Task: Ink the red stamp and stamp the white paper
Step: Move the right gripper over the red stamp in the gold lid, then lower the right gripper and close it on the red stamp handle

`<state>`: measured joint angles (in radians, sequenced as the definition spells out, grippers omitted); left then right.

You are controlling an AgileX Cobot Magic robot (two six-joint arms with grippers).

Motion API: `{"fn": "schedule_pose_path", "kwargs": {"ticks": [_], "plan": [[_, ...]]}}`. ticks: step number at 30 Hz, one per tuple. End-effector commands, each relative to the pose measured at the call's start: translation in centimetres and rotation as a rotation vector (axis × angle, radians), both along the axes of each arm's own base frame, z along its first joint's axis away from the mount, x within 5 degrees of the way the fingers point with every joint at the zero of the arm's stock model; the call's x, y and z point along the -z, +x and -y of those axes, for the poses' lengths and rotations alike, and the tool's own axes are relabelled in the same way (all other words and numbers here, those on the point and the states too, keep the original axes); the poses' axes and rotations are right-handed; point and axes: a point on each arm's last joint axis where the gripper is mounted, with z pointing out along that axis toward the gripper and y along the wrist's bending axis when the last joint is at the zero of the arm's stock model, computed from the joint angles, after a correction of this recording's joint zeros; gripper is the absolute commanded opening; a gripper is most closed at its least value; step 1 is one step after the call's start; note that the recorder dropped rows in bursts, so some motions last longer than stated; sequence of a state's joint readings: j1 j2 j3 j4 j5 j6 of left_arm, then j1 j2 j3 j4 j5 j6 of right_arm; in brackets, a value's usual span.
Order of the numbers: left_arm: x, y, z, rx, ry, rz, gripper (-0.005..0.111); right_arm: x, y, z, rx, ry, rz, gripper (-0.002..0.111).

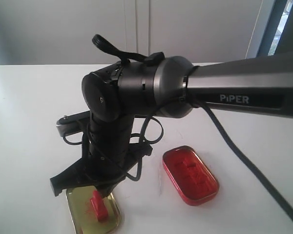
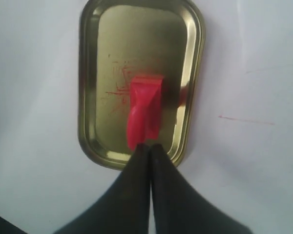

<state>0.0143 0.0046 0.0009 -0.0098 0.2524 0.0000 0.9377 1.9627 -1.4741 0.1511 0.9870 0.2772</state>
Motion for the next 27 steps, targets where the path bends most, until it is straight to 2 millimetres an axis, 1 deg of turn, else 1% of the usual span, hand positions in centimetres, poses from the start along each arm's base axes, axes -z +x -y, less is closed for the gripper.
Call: {"fn": "schedule_pose_path", "kwargs": {"ticks": [1, 3, 8, 12, 15, 21, 27], "plan": [[0.0, 0.0, 0.1, 0.005, -0.012, 0.004, 0.0, -0.4, 0.1, -0.1, 0.012, 0.012, 0.015, 0.001], [0.0, 0.0, 0.1, 0.005, -0.012, 0.004, 0.0, -0.4, 0.1, -0.2, 0.014, 0.018, 0.018, 0.006], [0.0, 0.0, 0.1, 0.005, -0.012, 0.004, 0.0, -0.4, 0.2, -0.3, 0.018, 0.03, 0.027, 0.025], [0.0, 0.0, 0.1, 0.005, -0.012, 0.004, 0.0, -0.4, 0.2, -0.4, 0.026, 0.051, 0.027, 0.036], [0.0, 0.0, 0.1, 0.005, -0.012, 0.004, 0.0, 0.0, 0.2, -0.6, 0.034, 0.054, 0.004, 0.037], [0.0, 0.0, 0.1, 0.005, -0.012, 0.004, 0.0, 1.6, -0.1, -1.1, 0.027, 0.022, -0.027, 0.037], [0.0, 0.0, 0.1, 0.005, -0.012, 0.004, 0.0, 1.9, 0.0, -1.2, 0.025, 0.023, -0.021, 0.037]]}}
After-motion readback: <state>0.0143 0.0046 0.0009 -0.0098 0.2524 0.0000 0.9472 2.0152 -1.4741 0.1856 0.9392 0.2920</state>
